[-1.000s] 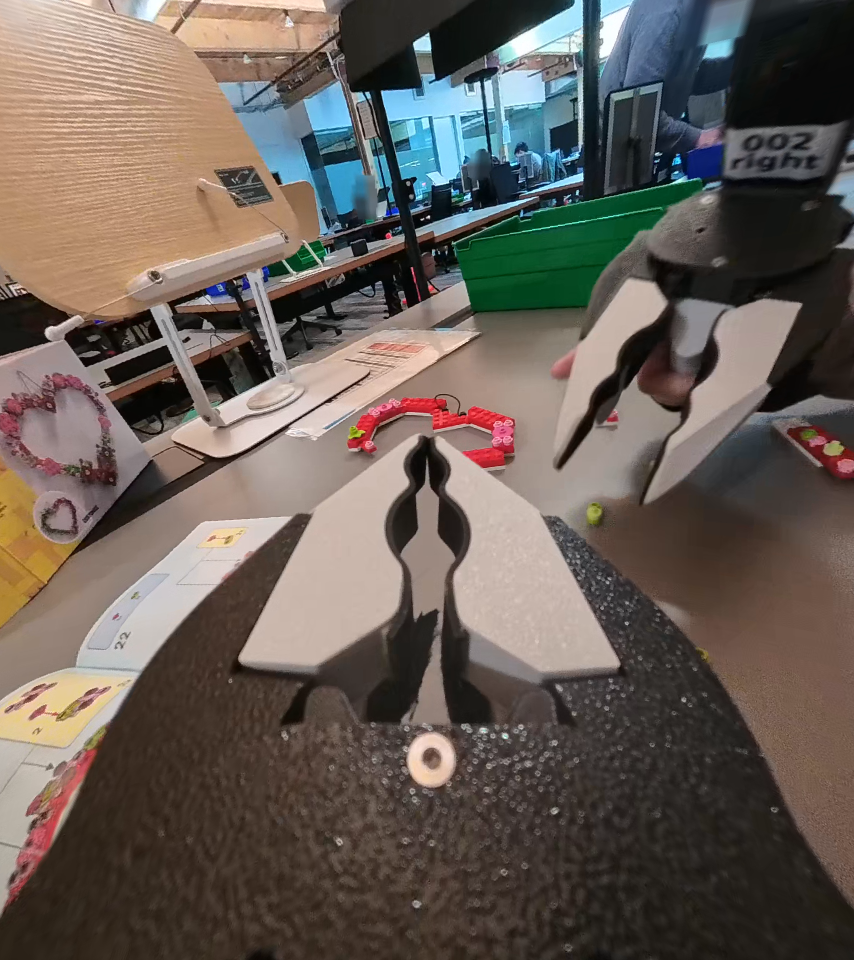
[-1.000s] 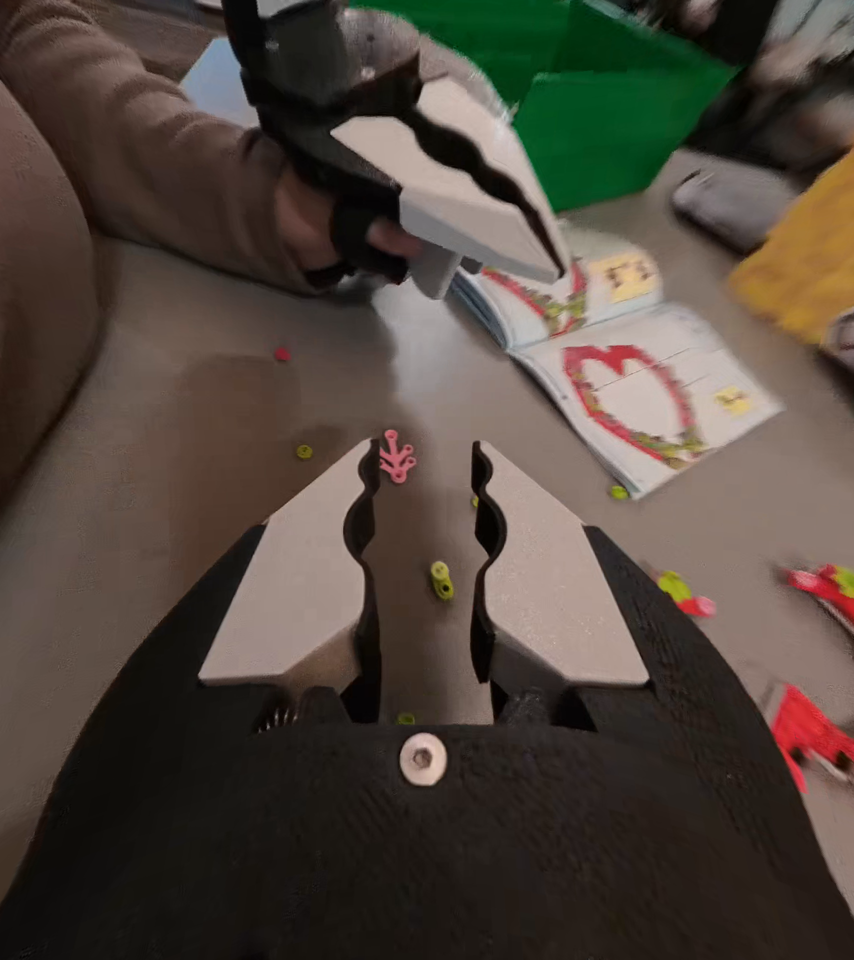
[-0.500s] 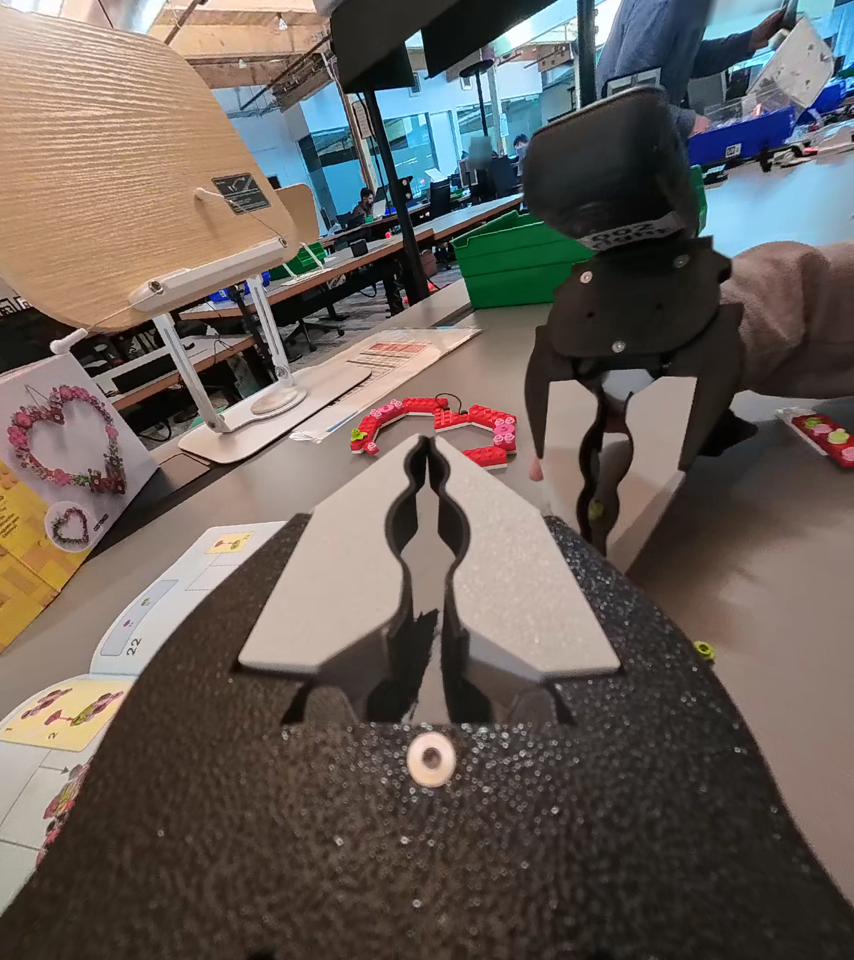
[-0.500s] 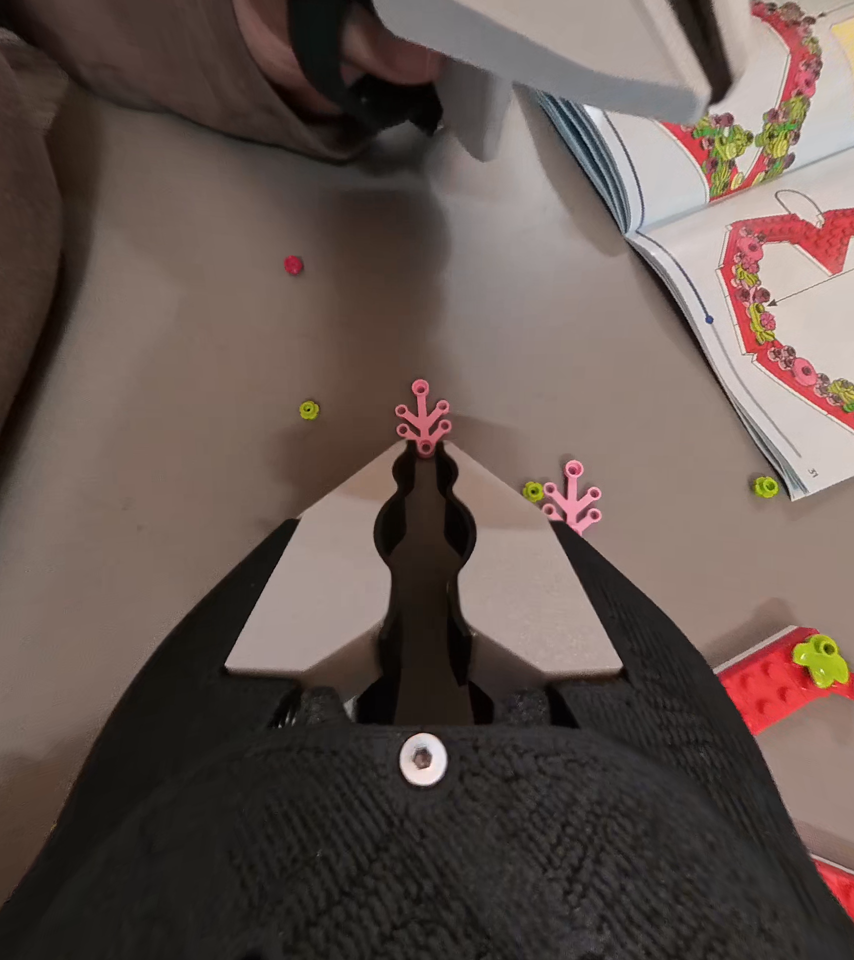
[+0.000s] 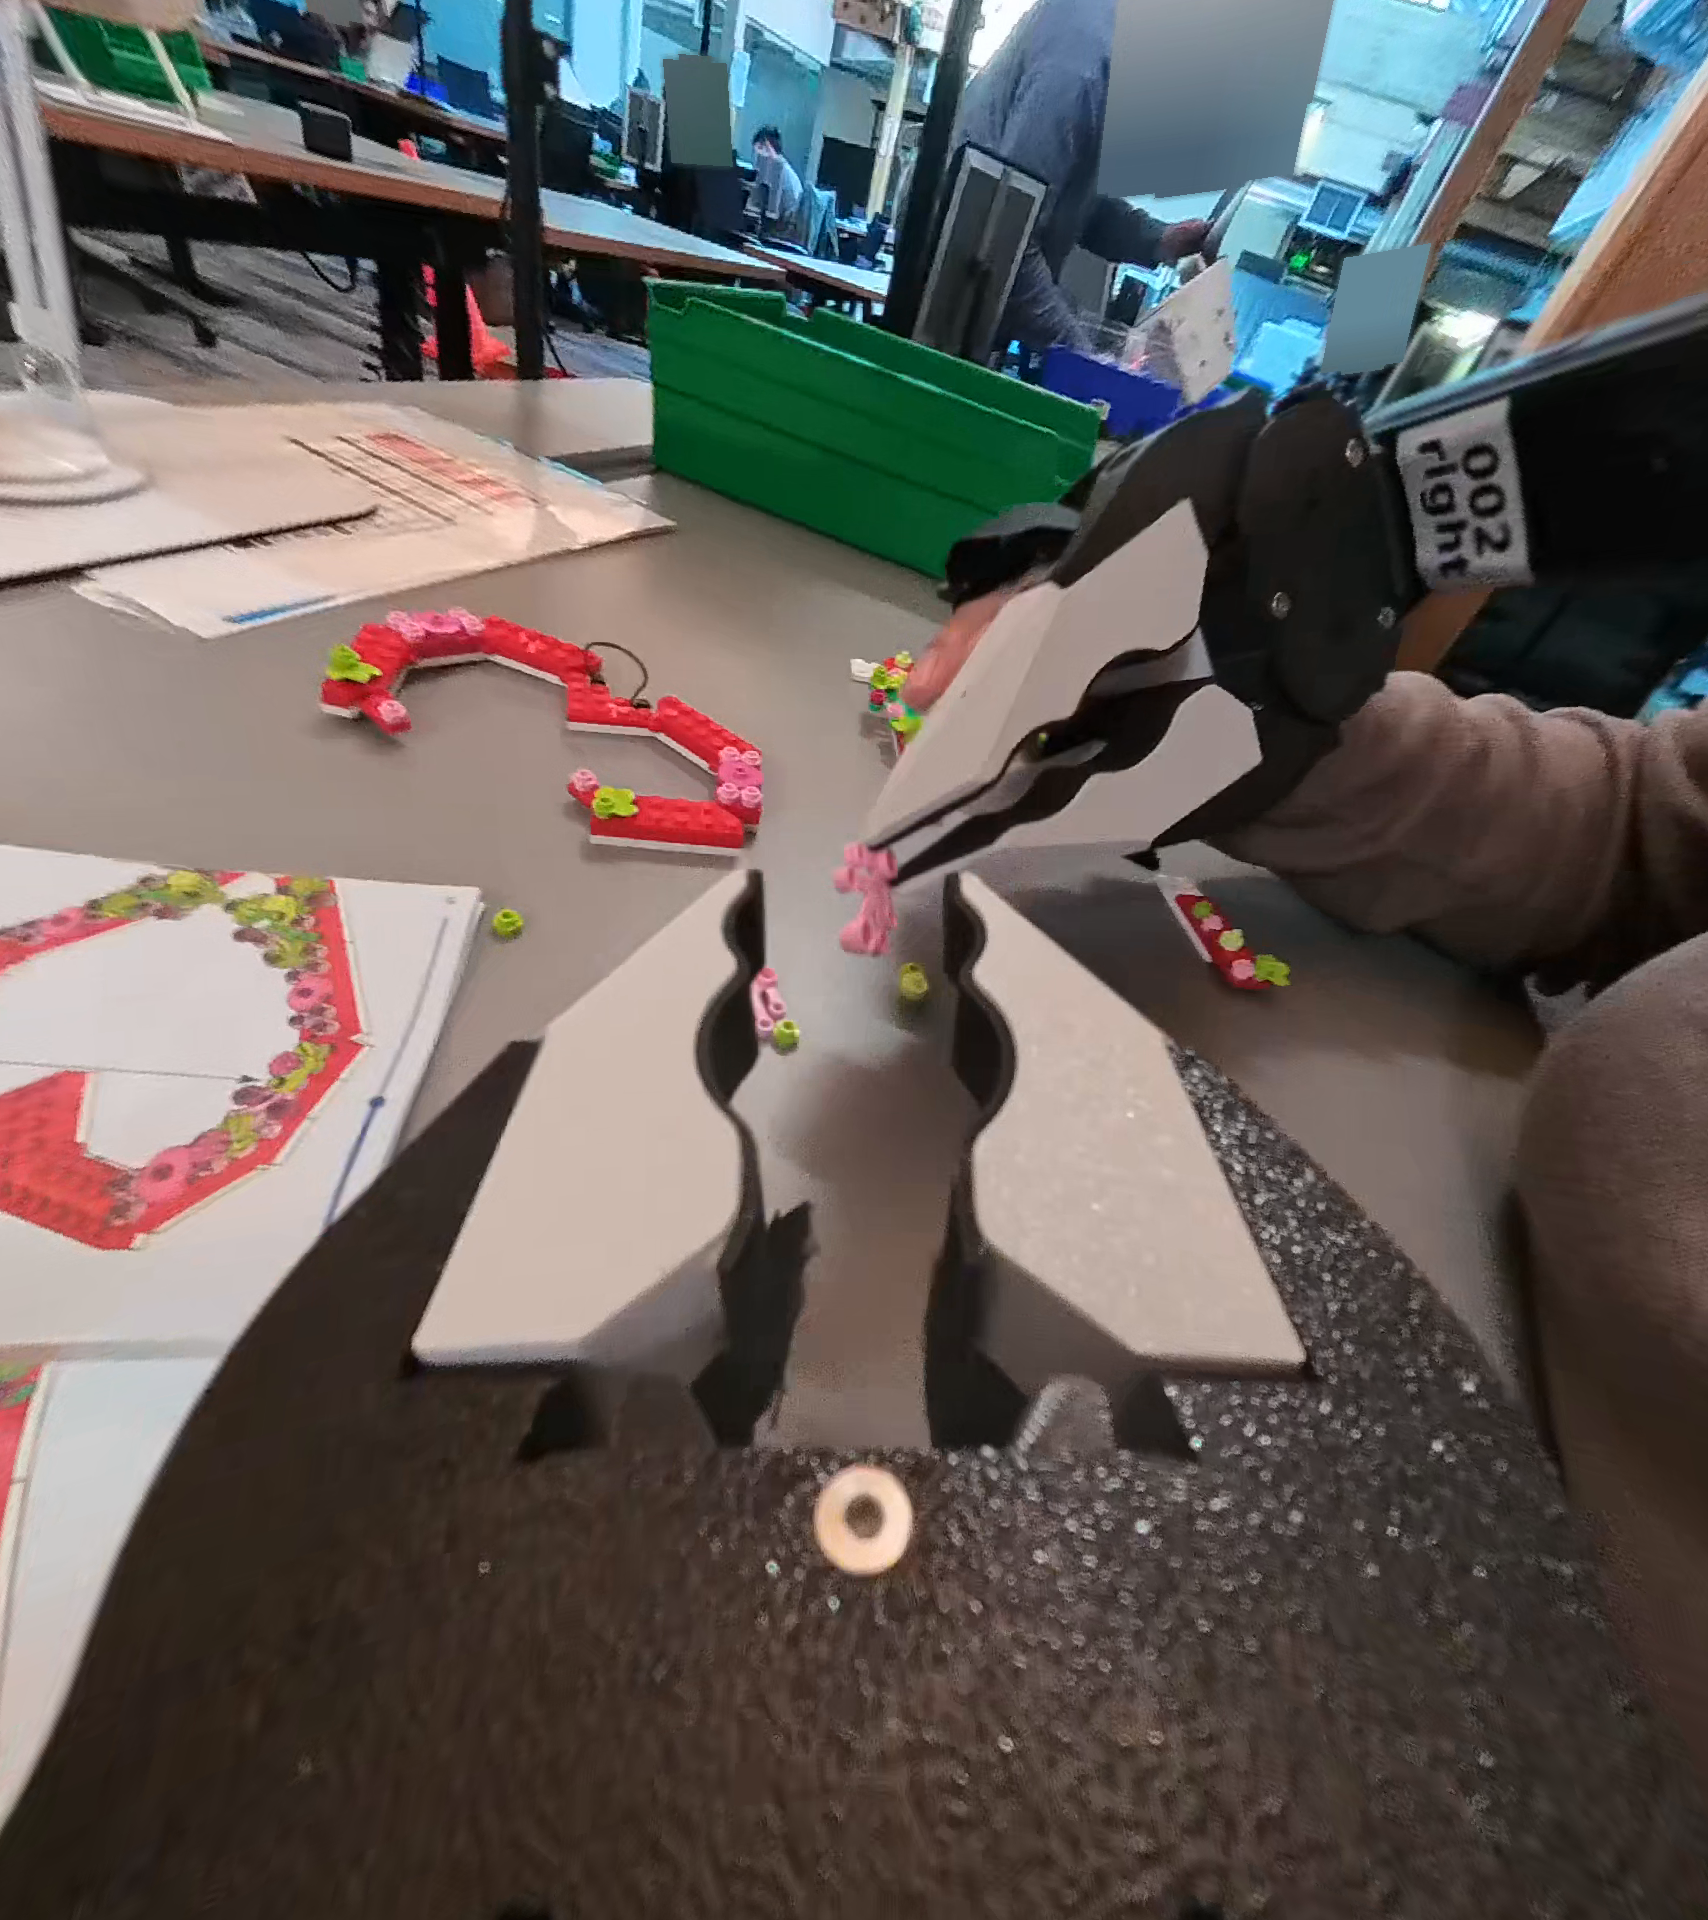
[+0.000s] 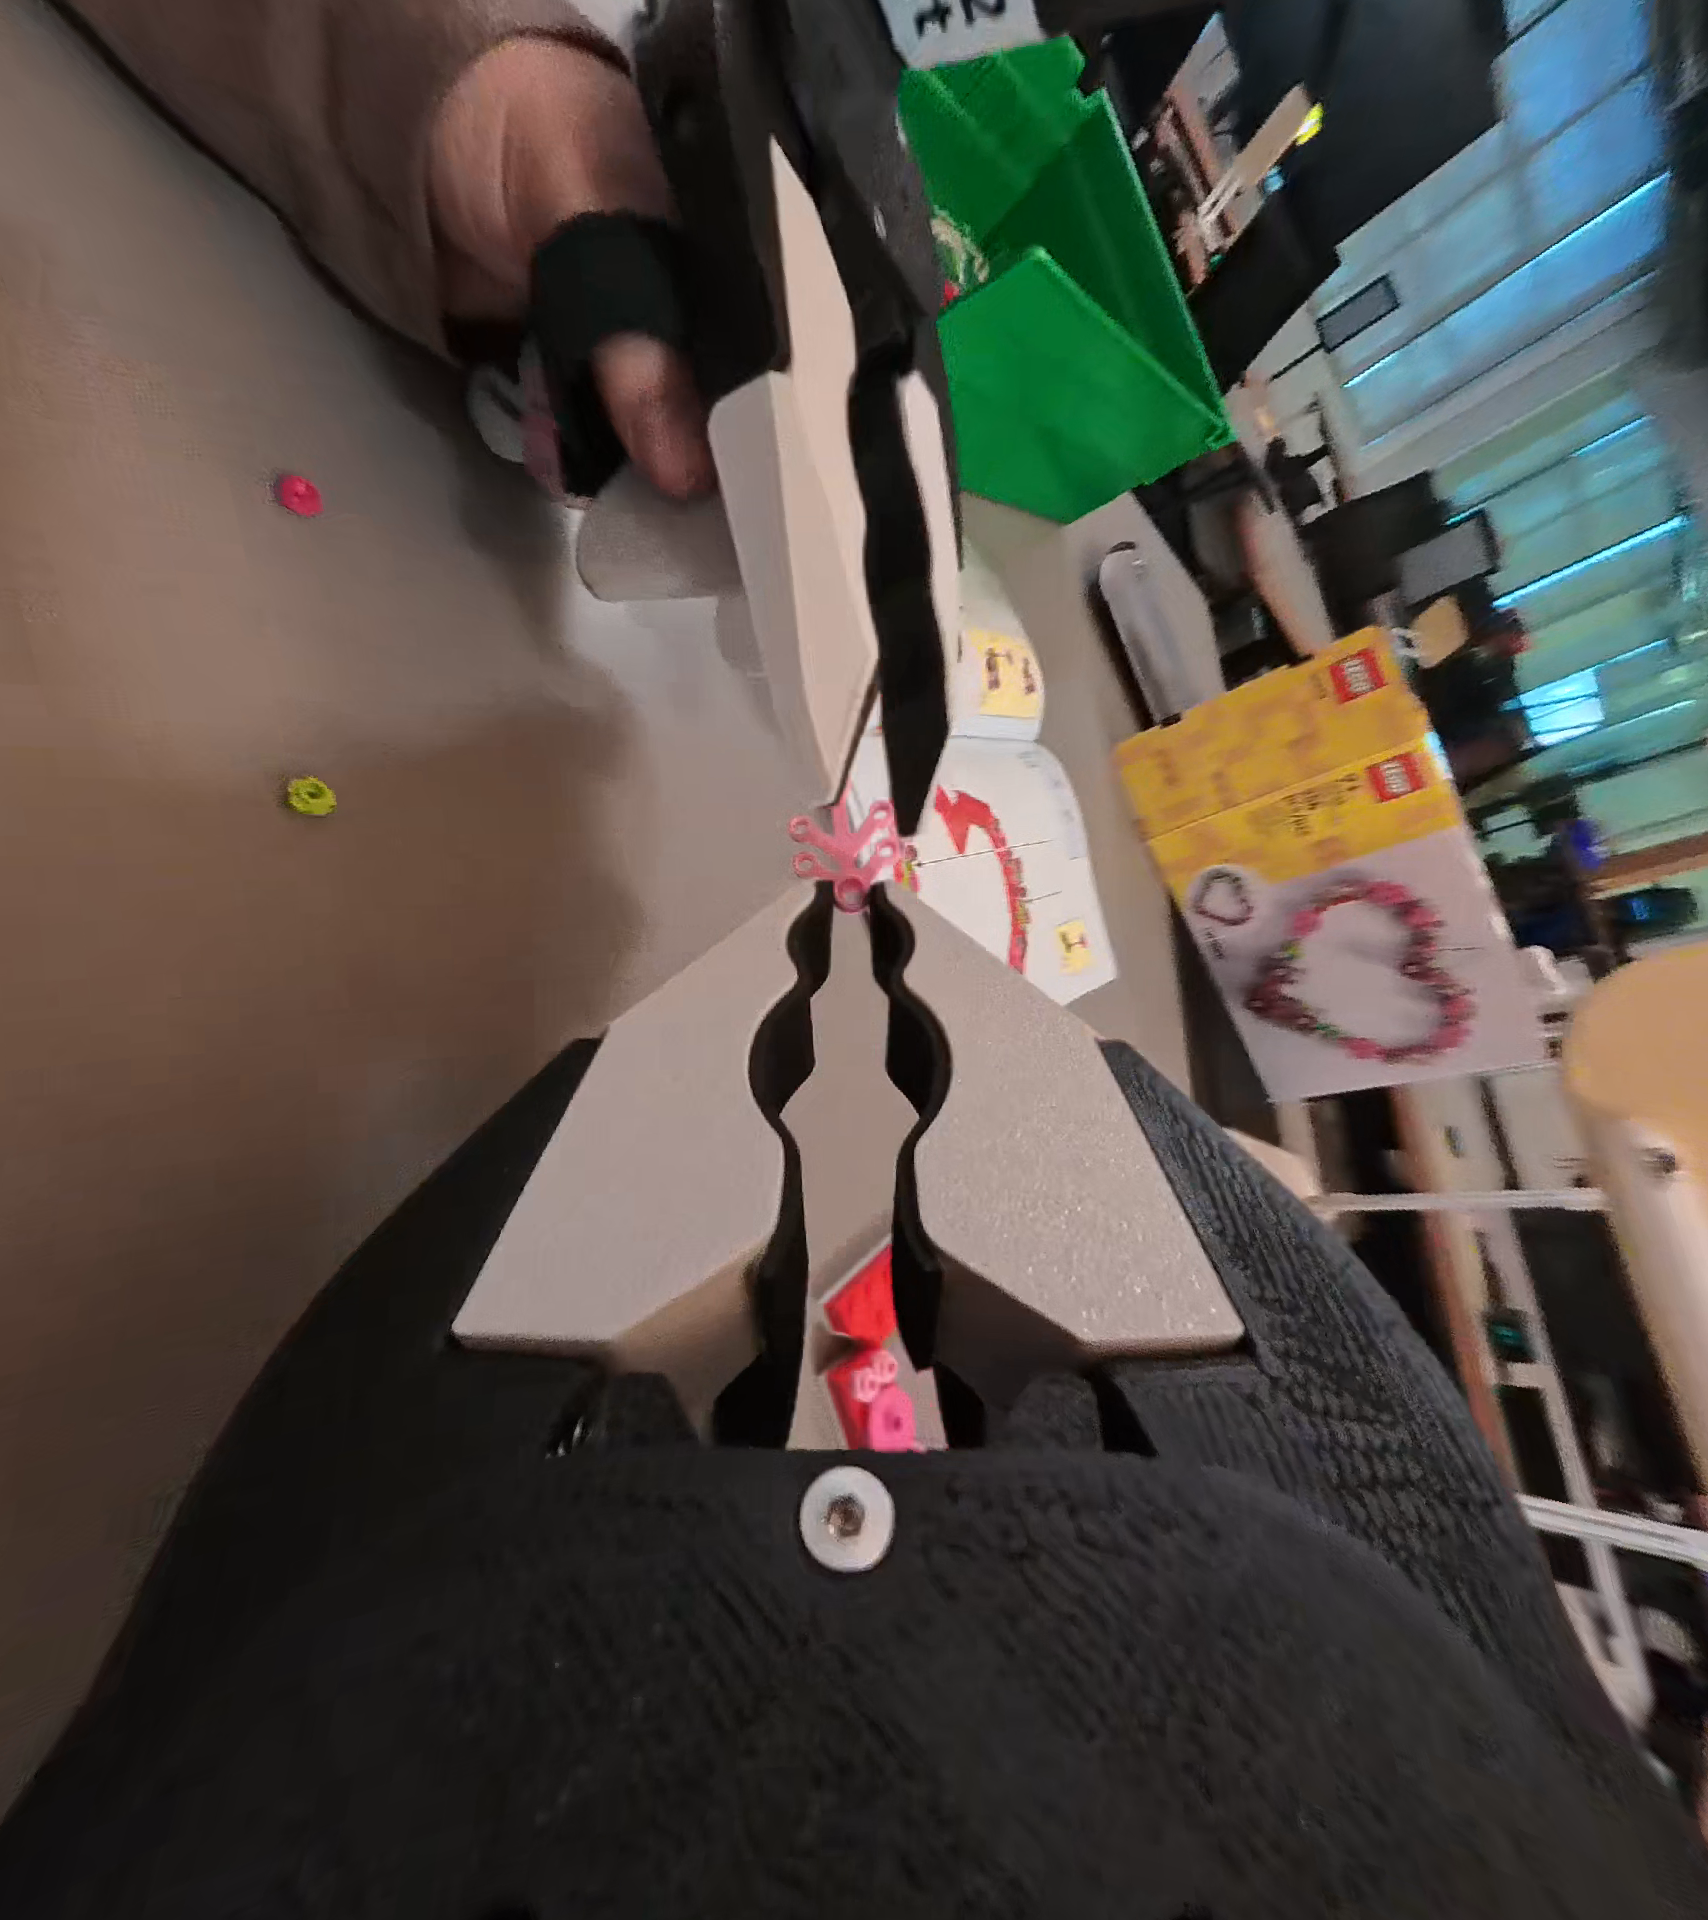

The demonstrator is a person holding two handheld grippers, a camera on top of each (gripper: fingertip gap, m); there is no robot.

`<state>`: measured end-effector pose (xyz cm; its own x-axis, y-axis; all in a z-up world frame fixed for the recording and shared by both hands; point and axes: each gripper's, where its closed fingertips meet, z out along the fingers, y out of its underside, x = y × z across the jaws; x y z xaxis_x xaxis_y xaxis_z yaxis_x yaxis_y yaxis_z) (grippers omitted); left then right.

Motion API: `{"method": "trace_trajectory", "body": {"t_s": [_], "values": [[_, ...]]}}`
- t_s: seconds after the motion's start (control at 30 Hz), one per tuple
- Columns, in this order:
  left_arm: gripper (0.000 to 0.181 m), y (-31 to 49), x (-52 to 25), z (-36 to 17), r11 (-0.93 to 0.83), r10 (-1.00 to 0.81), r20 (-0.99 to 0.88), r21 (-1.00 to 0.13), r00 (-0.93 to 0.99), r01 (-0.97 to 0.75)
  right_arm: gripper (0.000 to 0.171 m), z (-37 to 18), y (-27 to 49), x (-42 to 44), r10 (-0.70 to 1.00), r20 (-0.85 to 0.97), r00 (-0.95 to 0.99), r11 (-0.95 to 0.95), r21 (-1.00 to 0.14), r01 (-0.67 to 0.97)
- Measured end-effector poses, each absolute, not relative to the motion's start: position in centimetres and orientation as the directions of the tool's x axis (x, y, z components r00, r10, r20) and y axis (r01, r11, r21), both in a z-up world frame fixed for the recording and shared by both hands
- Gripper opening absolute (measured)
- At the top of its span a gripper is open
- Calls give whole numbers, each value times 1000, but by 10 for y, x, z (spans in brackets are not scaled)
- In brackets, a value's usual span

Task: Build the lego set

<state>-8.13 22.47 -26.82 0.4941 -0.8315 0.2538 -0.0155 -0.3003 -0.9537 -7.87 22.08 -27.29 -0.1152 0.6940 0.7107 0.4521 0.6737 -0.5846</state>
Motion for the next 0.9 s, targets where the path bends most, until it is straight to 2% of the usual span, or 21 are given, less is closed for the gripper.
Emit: {"method": "trace_trajectory", "body": {"t_s": [0.1,0.2,0.27,0.33,0.43,0.47,0.5,0.57,0.7,0.77,0.9], "values": [[21,222,-79,-271,-324,-839,274,-946,471,-26,6,-266,222,-79,646,758,-92,709,-550,441],[2,215,-74,-268,-281,-869,236,-959,434,-42,5,-260,221,-79,629,775,-66,720,-549,424],[1,214,-75,-263,-211,-878,168,-977,447,-46,6,-254,218,-80,647,761,-46,711,-581,396],[1,213,-76,-257,-133,-886,93,-990,455,-56,10,-246,212,-79,721,693,-28,660,-673,334],[0,207,-74,-252,-50,-903,9,-995,429,-83,20,-233,204,-76,904,425,-49,425,-878,219],[0,206,-73,-251,-32,-906,-8,-996,423,-88,23,-229,201,-74,938,339,-77,348,-919,188],[0,204,-72,-250,-17,-910,-22,-996,414,-90,19,-227,198,-72,956,274,-106,289,-943,168],[0,198,-69,-249,8,-924,-41,-996,381,-88,14,-227,196,-70,966,217,-138,238,-957,164],[0,194,-65,-251,47,-926,-86,-992,368,-114,19,-237,191,-71,962,215,-170,248,-947,205],[0,192,-65,-248,63,-927,-96,-993,362,-102,8,-241,189,-72,960,209,-186,249,-942,224],[0,194,-66,-246,50,-922,-77,-996,380,-80,4,-244,189,-73,938,299,-174,335,-913,234]]}}
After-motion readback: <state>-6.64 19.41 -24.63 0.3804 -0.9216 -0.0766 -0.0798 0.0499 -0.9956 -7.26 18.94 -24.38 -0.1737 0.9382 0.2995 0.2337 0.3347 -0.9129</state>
